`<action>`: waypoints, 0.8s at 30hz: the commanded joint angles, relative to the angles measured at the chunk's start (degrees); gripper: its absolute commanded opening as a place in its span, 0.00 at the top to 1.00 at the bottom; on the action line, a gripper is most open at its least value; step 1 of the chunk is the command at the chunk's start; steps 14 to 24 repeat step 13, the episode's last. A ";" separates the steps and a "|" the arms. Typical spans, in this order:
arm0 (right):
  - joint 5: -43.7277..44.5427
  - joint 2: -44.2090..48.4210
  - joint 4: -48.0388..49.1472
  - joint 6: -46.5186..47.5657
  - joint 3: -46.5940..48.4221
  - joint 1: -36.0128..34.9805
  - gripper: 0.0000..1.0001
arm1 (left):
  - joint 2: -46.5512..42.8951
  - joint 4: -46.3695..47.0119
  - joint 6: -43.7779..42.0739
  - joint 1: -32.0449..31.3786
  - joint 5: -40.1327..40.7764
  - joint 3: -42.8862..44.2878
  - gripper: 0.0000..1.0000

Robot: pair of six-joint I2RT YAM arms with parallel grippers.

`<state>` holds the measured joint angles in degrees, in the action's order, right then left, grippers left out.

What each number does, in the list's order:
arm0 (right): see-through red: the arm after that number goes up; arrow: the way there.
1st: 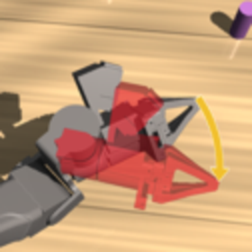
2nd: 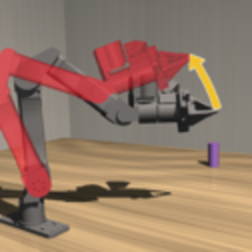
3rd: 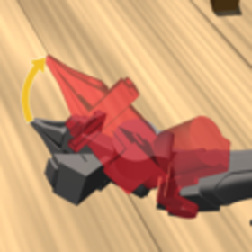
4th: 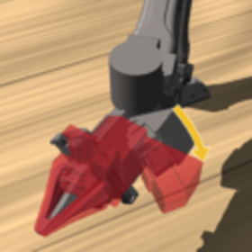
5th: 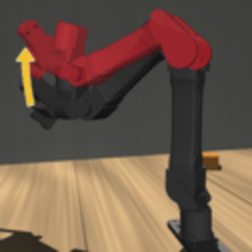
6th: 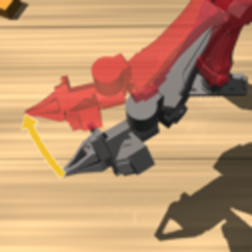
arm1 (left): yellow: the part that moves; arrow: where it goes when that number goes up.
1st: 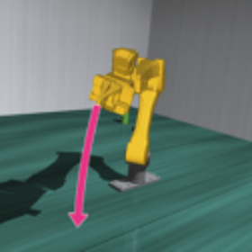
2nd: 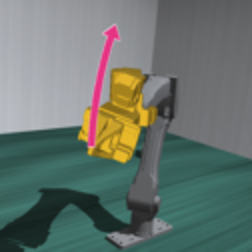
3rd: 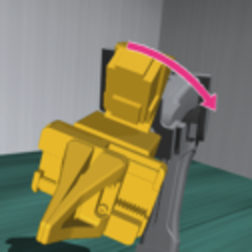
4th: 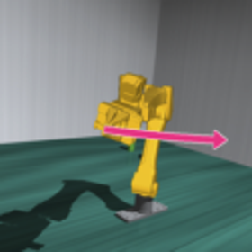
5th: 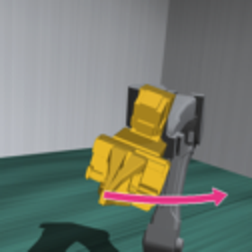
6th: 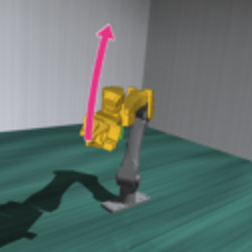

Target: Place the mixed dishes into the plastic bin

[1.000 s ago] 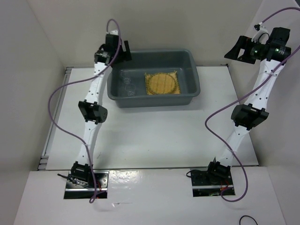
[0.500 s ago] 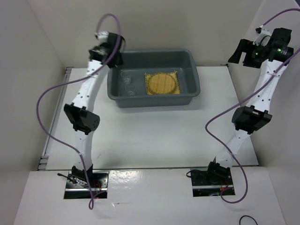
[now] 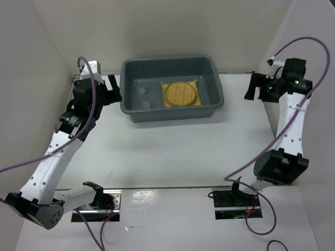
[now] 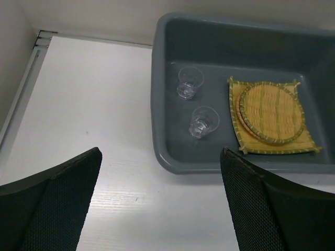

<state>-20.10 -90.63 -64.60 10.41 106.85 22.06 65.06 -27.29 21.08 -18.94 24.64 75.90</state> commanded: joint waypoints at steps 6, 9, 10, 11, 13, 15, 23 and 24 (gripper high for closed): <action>4.19 14.52 11.60 1.36 -18.42 -4.22 0.02 | 3.15 4.79 -6.32 -1.01 -4.09 -6.11 0.00; 4.80 16.62 12.22 2.15 -20.18 -3.61 0.02 | 1.39 6.72 -6.32 -1.01 -2.06 -9.34 0.00; 4.80 17.15 12.22 2.68 -21.67 -3.61 0.02 | 0.08 7.94 -6.32 -1.01 -1.45 -10.32 0.00; 4.80 18.02 12.82 2.68 -22.46 -3.61 0.02 | -0.80 8.56 -6.32 -1.01 -0.92 -11.38 0.00; 5.33 19.26 12.83 3.20 -24.83 -3.61 0.02 | -4.30 11.62 -7.72 -1.01 -0.39 -15.58 0.00; 5.33 19.26 12.83 3.20 -24.83 -3.61 0.02 | -4.30 11.62 -7.72 -1.01 -0.39 -15.58 0.00; 5.33 19.26 12.83 3.20 -24.83 -3.61 0.02 | -4.30 11.62 -7.72 -1.01 -0.39 -15.58 0.00; 5.33 19.26 12.83 3.20 -24.83 -3.61 0.02 | -4.30 11.62 -7.72 -1.01 -0.39 -15.58 0.00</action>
